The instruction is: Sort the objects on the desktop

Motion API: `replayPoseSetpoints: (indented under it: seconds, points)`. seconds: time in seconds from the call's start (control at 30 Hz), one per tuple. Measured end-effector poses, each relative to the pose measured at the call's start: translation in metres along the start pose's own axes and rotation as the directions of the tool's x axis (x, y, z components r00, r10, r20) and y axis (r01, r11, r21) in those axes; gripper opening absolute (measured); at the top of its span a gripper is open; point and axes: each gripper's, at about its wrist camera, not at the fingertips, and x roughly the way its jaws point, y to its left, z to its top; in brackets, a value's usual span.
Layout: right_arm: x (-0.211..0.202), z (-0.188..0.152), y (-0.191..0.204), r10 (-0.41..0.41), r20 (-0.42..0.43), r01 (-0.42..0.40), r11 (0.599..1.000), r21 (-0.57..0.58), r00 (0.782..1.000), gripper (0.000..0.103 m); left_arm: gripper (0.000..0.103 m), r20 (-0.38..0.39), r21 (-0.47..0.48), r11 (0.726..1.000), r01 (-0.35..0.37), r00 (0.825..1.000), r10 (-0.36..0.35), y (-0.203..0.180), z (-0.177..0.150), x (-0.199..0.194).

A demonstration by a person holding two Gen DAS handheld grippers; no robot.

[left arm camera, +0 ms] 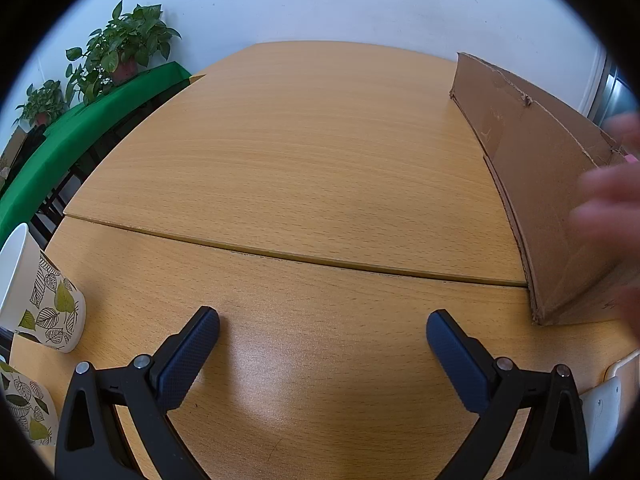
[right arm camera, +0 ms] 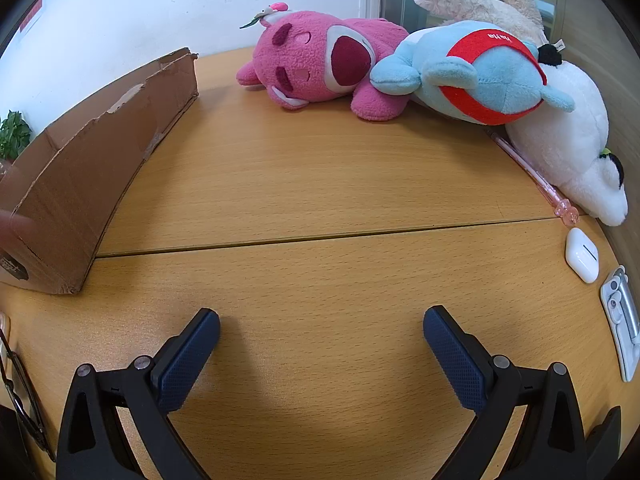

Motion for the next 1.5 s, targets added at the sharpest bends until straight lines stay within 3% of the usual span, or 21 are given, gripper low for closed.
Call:
replayPoseSetpoints:
  seconds: [0.63,0.73,0.77,0.83,1.03,1.13,1.23,1.3,1.33,1.43,1.47,1.5]
  points:
    - [-0.002,-0.002,0.001,-0.003,0.0,0.003,1.0,0.005,1.0,0.103,0.103,0.0,0.0,1.0,0.001,1.0,-0.001,0.0,0.0,0.001]
    - [-0.005,-0.002,-0.008,0.004,-0.059,-0.007,0.999,-0.045,0.998,0.103,0.103,0.0,0.0,1.0,0.001,1.0,-0.001,0.0,0.0,0.001]
    - [-0.015,-0.003,-0.017,-0.067,-0.045,0.066,0.997,-0.037,0.997,0.103,0.103,0.001,0.001,1.0,0.001,1.0,-0.001,-0.001,0.0,0.001]
    - [-0.04,-0.005,-0.029,-0.13,0.018,0.131,0.991,-0.032,0.991,0.103,0.103,0.0,0.01,1.0,0.008,1.0,-0.008,-0.002,0.004,0.005]
    - [-0.168,-0.01,-0.041,-0.205,0.269,0.25,0.958,-0.143,0.941,0.103,0.103,0.0,0.01,1.0,0.008,1.0,-0.008,-0.002,0.004,0.006]
    - [-0.233,-0.019,-0.027,-0.125,0.325,0.197,0.96,-0.2,0.937,0.103,0.103,0.001,0.016,1.0,0.012,1.0,-0.012,-0.002,0.003,0.005]
    - [-0.277,-0.037,0.003,0.046,0.319,0.041,0.965,-0.26,0.946,0.103,0.103,0.001,0.026,0.999,0.018,1.0,-0.018,-0.003,-0.003,0.001]
    - [-0.297,-0.06,0.037,0.181,0.28,-0.076,0.934,-0.348,0.943,0.103,0.103,-0.012,0.039,0.999,0.031,0.999,-0.031,-0.005,-0.01,-0.004]
    - [-0.301,-0.07,0.055,0.238,0.251,-0.126,0.912,-0.391,0.938,0.103,0.103,-0.031,0.047,0.998,0.038,0.999,-0.037,-0.006,-0.012,-0.009]
    - [-0.304,-0.115,0.119,0.419,0.117,-0.297,0.788,-0.539,0.9,0.103,0.1,-0.029,0.064,0.995,0.079,0.997,-0.077,-0.012,-0.029,-0.044]
    - [-0.301,-0.137,0.143,0.477,0.06,-0.357,0.73,-0.583,0.877,0.103,0.1,-0.013,0.065,0.993,0.102,0.995,-0.101,-0.014,-0.034,-0.06]
    - [-0.297,-0.151,0.155,0.51,0.026,-0.397,0.7,-0.593,0.86,0.103,0.1,0.009,0.072,0.99,0.123,0.992,-0.124,-0.016,-0.04,-0.08]
